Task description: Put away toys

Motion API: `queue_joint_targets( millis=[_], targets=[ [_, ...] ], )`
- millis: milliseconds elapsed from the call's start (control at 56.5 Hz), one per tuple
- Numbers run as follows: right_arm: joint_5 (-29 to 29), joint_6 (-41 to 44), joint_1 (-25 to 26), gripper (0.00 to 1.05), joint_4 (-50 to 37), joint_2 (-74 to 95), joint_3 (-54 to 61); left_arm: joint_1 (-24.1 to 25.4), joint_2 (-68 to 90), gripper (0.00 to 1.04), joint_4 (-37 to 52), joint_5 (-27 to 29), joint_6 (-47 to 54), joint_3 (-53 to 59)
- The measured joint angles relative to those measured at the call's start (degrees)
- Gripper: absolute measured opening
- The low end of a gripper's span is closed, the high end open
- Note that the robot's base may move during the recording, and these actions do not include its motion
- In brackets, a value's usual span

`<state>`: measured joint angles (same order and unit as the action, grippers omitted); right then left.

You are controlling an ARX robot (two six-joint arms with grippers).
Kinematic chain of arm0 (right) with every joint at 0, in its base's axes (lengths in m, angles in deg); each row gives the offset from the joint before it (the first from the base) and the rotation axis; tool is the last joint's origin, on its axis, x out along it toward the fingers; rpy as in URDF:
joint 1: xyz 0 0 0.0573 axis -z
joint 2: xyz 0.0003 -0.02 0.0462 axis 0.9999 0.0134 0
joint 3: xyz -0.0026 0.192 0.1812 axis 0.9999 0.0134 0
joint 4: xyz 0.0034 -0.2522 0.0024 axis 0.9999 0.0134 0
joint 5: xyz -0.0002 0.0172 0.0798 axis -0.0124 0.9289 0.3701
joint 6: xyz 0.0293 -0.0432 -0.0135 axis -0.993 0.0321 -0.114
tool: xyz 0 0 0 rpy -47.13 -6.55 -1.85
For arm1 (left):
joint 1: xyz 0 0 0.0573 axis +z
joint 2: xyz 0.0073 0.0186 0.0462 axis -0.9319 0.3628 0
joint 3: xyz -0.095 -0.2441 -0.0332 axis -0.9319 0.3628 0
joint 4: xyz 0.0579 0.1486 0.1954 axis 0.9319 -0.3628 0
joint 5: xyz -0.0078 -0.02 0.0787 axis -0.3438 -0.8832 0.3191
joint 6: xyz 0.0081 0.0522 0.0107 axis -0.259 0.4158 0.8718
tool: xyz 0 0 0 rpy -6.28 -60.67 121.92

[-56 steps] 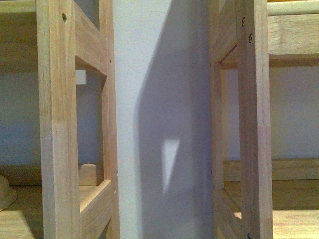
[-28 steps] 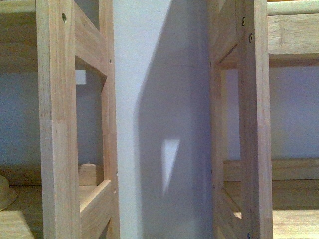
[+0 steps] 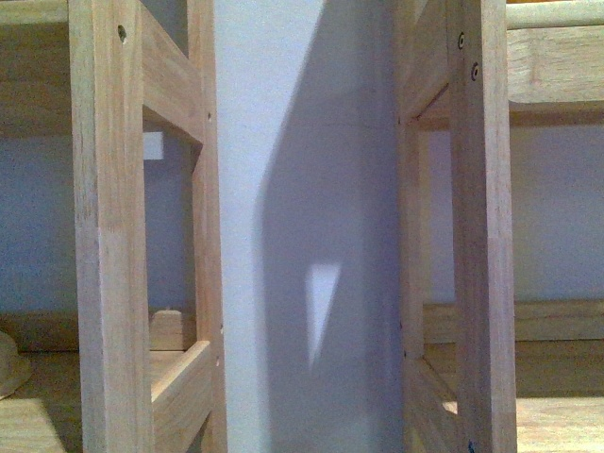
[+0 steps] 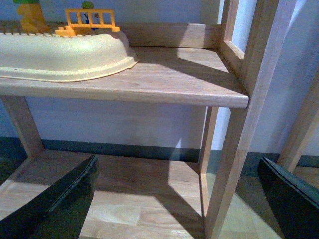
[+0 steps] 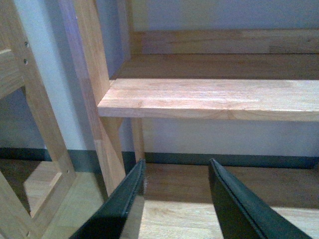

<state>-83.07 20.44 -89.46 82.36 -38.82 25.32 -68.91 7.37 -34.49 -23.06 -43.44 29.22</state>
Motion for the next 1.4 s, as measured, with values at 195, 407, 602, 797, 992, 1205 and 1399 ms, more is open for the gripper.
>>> queue_joint_targets(
  millis=[195, 407, 602, 797, 992, 1205, 1399],
  targets=[
    [0.00, 0.33, 0.02, 0.03, -0.39, -1.29, 1.33, 0.00, 0.00, 0.98, 0.00, 0.00, 0.00, 0.00],
    [0.09, 0.35, 0.09, 0.03, -0.61, -3.80, 3.96, 0.00, 0.00, 0.98, 0.00, 0.04, 0.00, 0.00],
    [0.11, 0.37, 0.09, 0.03, -0.70, -4.04, 3.96, 0.00, 0.00, 0.98, 0.00, 0.02, 0.00, 0.00],
    [0.11, 0.35, 0.09, 0.03, -0.70, -4.04, 3.96, 0.00, 0.00, 0.98, 0.00, 0.00, 0.00, 0.00],
    [0.11, 0.39, 0.09, 0.06, -0.70, -4.04, 3.96, 0.00, 0.00, 0.98, 0.00, 0.00, 0.00, 0.00],
    [0.11, 0.42, 0.09, 0.49, -0.70, -4.04, 3.96, 0.00, 0.00, 0.98, 0.00, 0.02, 0.00, 0.00],
    [0.11, 0.39, 0.09, 0.79, -0.70, -4.04, 3.96, 0.00, 0.00, 0.98, 0.00, 0.00, 0.00, 0.00]
  ],
)
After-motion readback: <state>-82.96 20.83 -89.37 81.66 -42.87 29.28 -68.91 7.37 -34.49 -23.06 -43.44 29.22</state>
